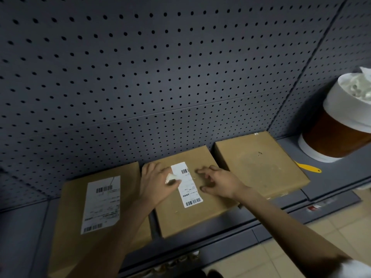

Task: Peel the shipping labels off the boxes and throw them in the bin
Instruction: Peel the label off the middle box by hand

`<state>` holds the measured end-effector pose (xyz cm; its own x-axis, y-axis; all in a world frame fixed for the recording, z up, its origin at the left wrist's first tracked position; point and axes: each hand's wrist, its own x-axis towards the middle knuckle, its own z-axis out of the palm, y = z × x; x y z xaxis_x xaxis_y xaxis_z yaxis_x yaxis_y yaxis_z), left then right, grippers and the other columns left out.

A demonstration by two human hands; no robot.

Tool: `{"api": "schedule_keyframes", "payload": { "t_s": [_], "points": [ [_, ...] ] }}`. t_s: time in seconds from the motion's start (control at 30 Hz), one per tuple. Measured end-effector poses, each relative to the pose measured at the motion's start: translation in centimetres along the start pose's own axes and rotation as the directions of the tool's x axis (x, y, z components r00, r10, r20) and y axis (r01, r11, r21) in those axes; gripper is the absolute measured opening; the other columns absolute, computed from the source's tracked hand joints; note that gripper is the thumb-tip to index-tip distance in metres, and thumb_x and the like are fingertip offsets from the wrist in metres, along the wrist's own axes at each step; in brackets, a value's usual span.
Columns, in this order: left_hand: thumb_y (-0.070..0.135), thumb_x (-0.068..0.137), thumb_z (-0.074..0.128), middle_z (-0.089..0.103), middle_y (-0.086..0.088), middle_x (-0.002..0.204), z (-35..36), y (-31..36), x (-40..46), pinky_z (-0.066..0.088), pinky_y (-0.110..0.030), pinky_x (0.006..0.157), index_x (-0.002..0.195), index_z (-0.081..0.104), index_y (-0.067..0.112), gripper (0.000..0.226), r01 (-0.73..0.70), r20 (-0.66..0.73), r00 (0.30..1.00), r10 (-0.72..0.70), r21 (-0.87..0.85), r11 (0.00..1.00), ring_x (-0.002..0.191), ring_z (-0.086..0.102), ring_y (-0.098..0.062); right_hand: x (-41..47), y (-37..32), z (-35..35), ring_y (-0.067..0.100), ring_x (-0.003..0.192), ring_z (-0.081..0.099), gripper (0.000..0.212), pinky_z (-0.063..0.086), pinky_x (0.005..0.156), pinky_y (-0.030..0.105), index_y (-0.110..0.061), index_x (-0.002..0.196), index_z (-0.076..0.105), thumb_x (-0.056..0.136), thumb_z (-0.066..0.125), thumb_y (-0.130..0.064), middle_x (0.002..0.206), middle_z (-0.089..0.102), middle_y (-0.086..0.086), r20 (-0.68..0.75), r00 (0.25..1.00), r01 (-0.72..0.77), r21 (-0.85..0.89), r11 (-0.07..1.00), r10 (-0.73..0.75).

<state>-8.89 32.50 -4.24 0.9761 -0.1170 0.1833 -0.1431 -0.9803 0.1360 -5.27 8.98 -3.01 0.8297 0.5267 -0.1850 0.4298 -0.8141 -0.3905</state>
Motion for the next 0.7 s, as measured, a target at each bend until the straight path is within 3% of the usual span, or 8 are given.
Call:
{"api": "schedule_keyframes", "payload": {
  "t_s": [0.1, 0.23, 0.33, 0.43, 0.57, 0.7],
  "points": [
    [0.063, 0.066, 0.055, 0.054, 0.001, 0.089, 1.8, 0.1, -0.9, 0.019, -0.04, 0.096, 0.09, 0.062, 0.024, 0.046, -0.01, 0.013, 1.0, 0.01, -0.019, 1.0, 0.094, 0.052, -0.024, 0.7, -0.3, 0.7, 0.018, 0.119, 0.05, 0.06, 0.037, 0.101, 0.026, -0.028, 0.138, 0.041, 0.083, 0.063, -0.037, 0.133, 0.046, 0.002, 0.018, 0.997, 0.07, -0.025, 0.997, -0.07],
    [0.064, 0.076, 0.046, 0.049, 0.003, 0.088, 3.2, 0.7, -1.6, 0.03, -0.042, 0.094, 0.087, 0.056, 0.023, 0.044, 0.038, -0.007, 0.999, -0.038, -0.085, 0.996, 0.087, 0.047, -0.018, 1.9, -0.6, 1.4, 0.02, 0.122, 0.046, 0.056, 0.038, 0.104, 0.036, -0.027, 0.137, 0.044, 0.084, 0.063, -0.035, 0.129, 0.048, 0.001, 0.006, 0.992, 0.127, -0.03, 0.991, -0.127],
    [0.037, 0.083, 0.061, 0.051, 0.0, 0.087, 3.1, 0.5, -1.2, 0.043, -0.038, 0.076, 0.083, 0.058, 0.019, 0.019, 0.044, -0.07, 0.996, -0.055, -0.151, 0.988, 0.083, 0.051, -0.022, 2.5, -0.5, 1.7, 0.019, 0.121, 0.044, 0.055, 0.039, 0.103, 0.039, -0.026, 0.136, 0.045, 0.084, 0.062, -0.035, 0.126, 0.048, -0.001, 0.006, 0.993, 0.118, -0.018, 0.993, -0.118],
    [0.014, 0.078, 0.066, 0.053, -0.003, 0.096, 2.8, 0.3, -0.8, 0.042, -0.038, 0.079, 0.093, 0.061, 0.017, 0.017, 0.122, -0.038, 0.991, -0.13, -0.164, 0.979, 0.093, 0.052, -0.025, 2.7, 0.0, 2.1, 0.017, 0.122, 0.043, 0.055, 0.039, 0.103, 0.04, -0.028, 0.134, 0.045, 0.083, 0.062, -0.038, 0.125, 0.047, -0.002, 0.006, 0.995, 0.103, 0.019, 0.994, -0.103],
    [0.03, 0.082, 0.065, 0.051, -0.007, 0.106, 3.1, 0.5, 0.5, 0.039, -0.039, 0.086, 0.108, 0.058, 0.019, 0.029, 0.257, 0.003, 0.965, -0.262, -0.212, 0.943, 0.104, 0.046, -0.027, 2.7, 0.2, 2.4, 0.015, 0.123, 0.041, 0.055, 0.037, 0.104, 0.037, -0.029, 0.134, 0.046, 0.083, 0.063, -0.039, 0.124, 0.047, -0.003, -0.017, 0.994, 0.105, 0.051, 0.993, -0.104],
    [0.041, 0.084, 0.061, 0.05, -0.004, 0.11, 3.9, 1.9, 1.9, 0.031, -0.035, 0.09, 0.116, 0.056, 0.025, 0.036, 0.295, 0.048, 0.955, -0.292, -0.215, 0.931, 0.107, 0.041, -0.024, 2.9, 0.5, 2.6, 0.014, 0.124, 0.039, 0.056, 0.036, 0.105, 0.037, -0.03, 0.135, 0.044, 0.083, 0.062, -0.041, 0.124, 0.045, -0.003, -0.013, 0.992, 0.127, 0.051, 0.991, -0.127]
  ]
}}
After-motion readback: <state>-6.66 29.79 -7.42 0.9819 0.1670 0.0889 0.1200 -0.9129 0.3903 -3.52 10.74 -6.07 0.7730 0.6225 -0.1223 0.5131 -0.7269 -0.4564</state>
